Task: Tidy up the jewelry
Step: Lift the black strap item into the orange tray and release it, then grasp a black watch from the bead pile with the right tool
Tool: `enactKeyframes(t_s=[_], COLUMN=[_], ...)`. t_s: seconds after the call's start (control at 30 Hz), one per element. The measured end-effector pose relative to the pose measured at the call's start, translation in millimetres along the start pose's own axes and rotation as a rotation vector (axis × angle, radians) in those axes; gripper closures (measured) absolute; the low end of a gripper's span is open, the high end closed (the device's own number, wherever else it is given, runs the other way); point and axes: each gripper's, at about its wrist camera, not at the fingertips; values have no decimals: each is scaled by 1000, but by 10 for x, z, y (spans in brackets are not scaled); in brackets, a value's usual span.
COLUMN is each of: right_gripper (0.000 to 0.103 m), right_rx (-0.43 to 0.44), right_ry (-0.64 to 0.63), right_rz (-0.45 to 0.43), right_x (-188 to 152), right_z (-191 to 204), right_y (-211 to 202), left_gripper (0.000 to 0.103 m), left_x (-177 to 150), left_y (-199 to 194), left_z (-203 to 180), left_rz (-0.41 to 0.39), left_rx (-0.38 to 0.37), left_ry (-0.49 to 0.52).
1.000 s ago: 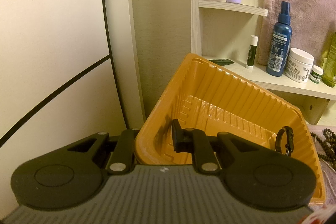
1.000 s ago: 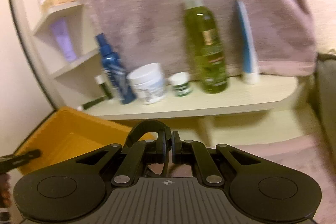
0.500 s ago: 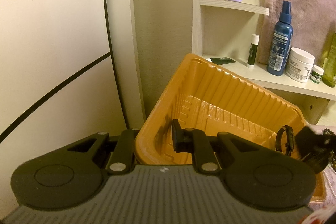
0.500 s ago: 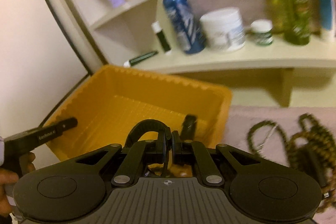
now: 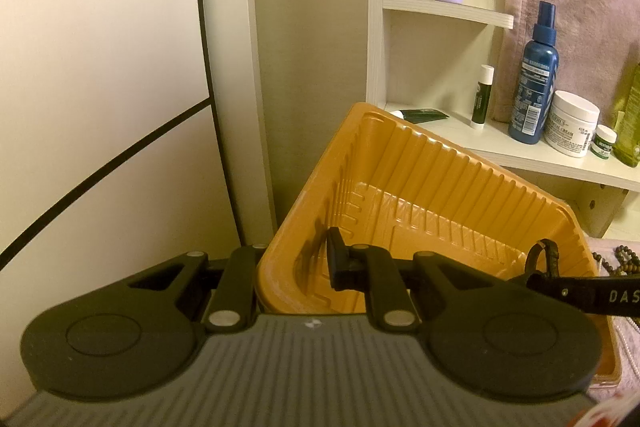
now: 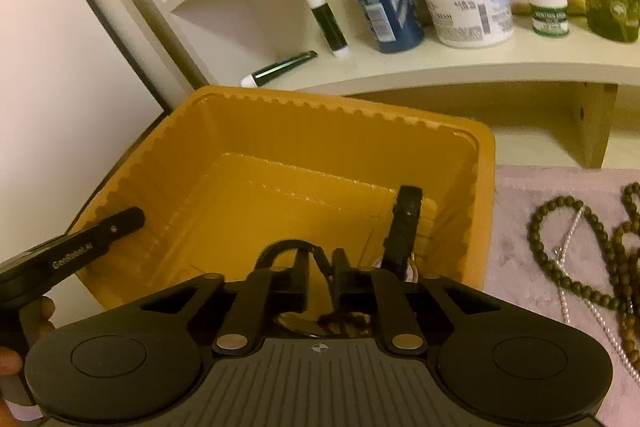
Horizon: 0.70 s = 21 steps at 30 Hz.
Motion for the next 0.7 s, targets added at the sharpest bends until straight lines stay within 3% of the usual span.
enactKeyframes(t_s=[0.17,0.43,0.7], right_gripper=[61,55,50], right_rx=[31,-15,-63], right_ry=[-12,-77,-45], right_rz=[-63,-81,-105], right_x=[39,58,-173], right_z=[20,41,-197], right_y=[-110,-320,-721], left_gripper=[88,88,89], left_x=[-3,7,-1], left_y=[12,19,12], left_z=[-11,-17,-8], left_rz=[2,1,1], left_rx=[1,0,0], left_ry=[1,-1,-2])
Point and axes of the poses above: each gripper's, at about its wrist camera, not at the fingertips, and y roughly the way its jaws point, z to its left, x to its top, and after that the axes turned 6 degrees about -x, right-handed
